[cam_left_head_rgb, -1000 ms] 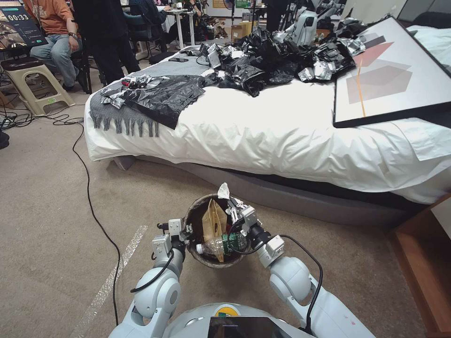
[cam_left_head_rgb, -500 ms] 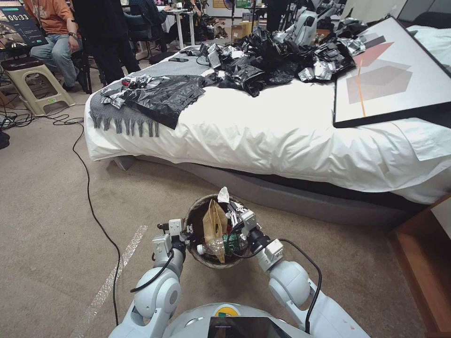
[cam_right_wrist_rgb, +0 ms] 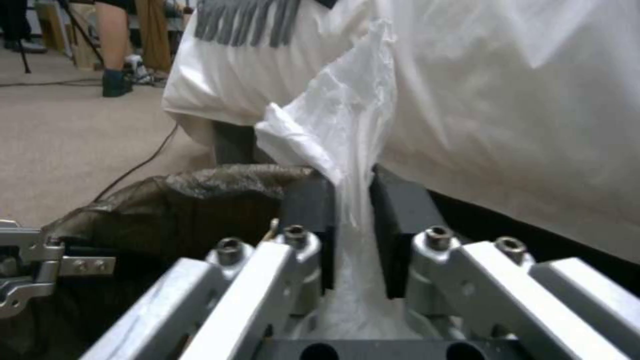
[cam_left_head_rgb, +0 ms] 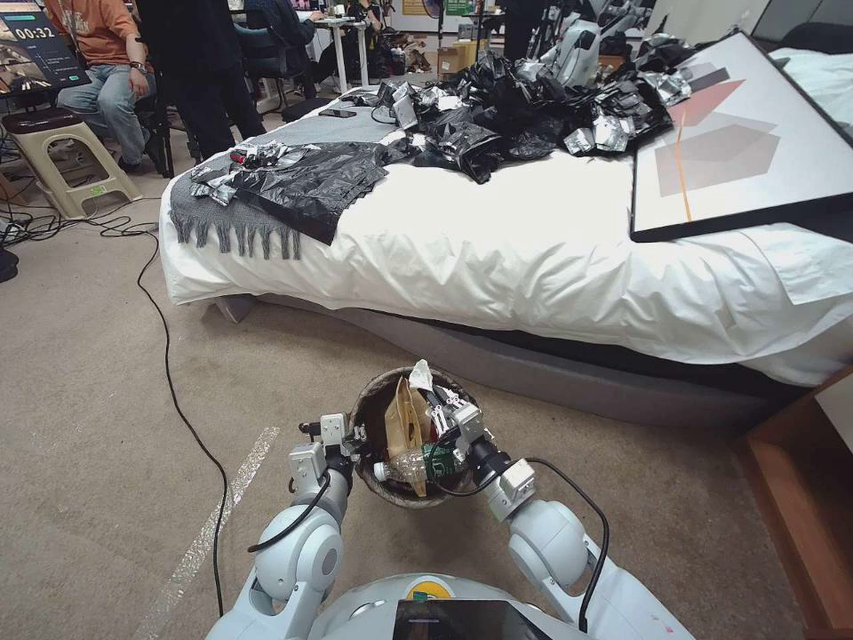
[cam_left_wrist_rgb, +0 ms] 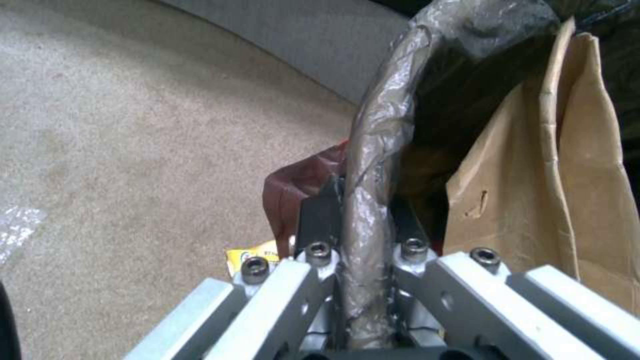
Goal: Pick up the trash bin, then pick up the garbage from the floor and place it into the trash bin.
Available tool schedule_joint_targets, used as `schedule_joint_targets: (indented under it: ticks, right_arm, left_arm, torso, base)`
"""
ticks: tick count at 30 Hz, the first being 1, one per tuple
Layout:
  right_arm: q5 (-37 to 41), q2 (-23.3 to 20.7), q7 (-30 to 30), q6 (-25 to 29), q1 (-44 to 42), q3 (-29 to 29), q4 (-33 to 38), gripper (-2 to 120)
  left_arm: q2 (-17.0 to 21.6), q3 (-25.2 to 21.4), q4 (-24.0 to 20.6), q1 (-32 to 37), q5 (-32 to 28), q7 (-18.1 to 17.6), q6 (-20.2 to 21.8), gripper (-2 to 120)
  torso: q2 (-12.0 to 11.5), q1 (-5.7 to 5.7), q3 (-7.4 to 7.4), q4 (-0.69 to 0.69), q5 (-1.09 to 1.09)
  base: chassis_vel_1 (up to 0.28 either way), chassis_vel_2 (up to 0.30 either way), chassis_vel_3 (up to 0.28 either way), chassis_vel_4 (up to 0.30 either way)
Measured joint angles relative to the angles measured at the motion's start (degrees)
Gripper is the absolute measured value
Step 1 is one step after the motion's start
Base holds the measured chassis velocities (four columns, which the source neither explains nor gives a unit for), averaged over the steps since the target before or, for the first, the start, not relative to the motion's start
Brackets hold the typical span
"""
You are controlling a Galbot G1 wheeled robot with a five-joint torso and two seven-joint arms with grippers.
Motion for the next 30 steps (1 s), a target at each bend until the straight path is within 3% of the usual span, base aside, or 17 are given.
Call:
schedule_joint_targets:
  ticks: [5,7,22,30]
  right_arm:
    - [-0.1,0.1,0.0,0.0,-0.1,0.0,0.0,30]
    - [-0.2,0.1,0.0,0.0,-0.1,0.0,0.0,43]
    - [-0.3,0.2,0.0,0.0,0.1,-0.2,-0.2,96]
    - [-0.3,0.2,0.0,0.0,0.2,0.0,-0.1,100]
  left_arm:
    - [0.0,0.0,0.0,-0.1,0.0,0.0,0.0,0]
    - [-0.1,0.0,0.0,-0.1,0.0,0.0,0.0,0]
    - [-0.2,-0.1,0.1,-0.3,-0.1,0.1,0.0,0]
    - [-0.3,-0.3,0.1,-0.5,-0.3,0.1,0.1,0]
  torso:
    - [0.0,0.0,0.0,0.0,0.0]
    - [0.0,0.0,0.0,0.0,0.0]
    - [0.0,0.0,0.0,0.0,0.0]
    - [0.0,0.0,0.0,0.0,0.0]
  base:
    - [0.0,0.0,0.0,0.0]
    - [0.0,0.0,0.0,0.0]
    - [0.0,0.0,0.0,0.0]
    - [0.0,0.0,0.0,0.0]
